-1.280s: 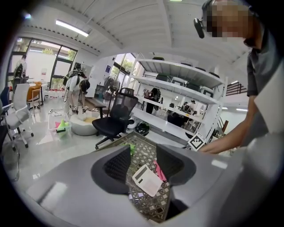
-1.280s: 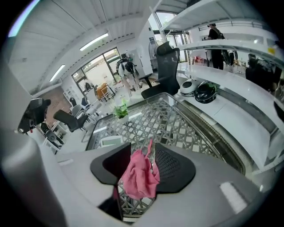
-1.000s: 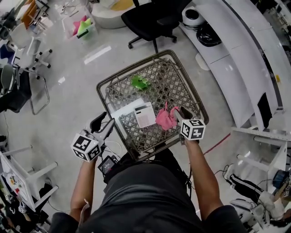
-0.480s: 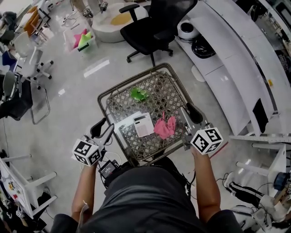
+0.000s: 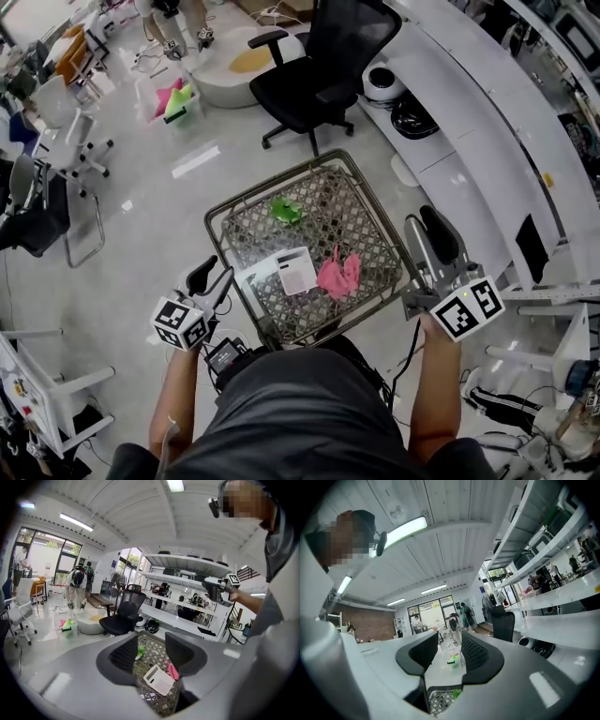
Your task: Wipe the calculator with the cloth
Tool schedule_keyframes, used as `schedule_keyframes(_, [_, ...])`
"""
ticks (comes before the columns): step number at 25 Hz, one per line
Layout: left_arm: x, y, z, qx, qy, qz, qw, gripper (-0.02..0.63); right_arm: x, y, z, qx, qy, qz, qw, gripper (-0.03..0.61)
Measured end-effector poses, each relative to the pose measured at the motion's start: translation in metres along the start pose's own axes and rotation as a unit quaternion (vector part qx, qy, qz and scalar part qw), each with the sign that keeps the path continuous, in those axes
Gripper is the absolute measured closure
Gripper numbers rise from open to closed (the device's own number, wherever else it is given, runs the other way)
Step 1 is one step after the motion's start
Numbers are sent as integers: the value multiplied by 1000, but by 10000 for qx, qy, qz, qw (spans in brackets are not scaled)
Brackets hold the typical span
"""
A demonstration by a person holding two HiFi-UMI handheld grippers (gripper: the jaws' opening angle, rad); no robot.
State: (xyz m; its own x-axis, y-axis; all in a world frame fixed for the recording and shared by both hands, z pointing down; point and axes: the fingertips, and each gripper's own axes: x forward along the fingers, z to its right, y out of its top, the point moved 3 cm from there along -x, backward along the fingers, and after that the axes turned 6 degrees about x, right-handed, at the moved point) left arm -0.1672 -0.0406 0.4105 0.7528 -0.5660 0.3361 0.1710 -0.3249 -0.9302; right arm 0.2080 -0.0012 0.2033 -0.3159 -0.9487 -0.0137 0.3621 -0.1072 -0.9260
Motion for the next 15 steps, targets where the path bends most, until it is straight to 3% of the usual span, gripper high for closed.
schedule_keyframes(6, [-13, -1, -6, -10, 45, 56, 10000, 402, -6, 15, -19, -337, -62, 52, 9994, 423])
schedule_keyframes(15, [-29, -4, -16, -18, 93, 140, 9999, 402, -6, 10, -35, -416, -127, 16, 9991, 425])
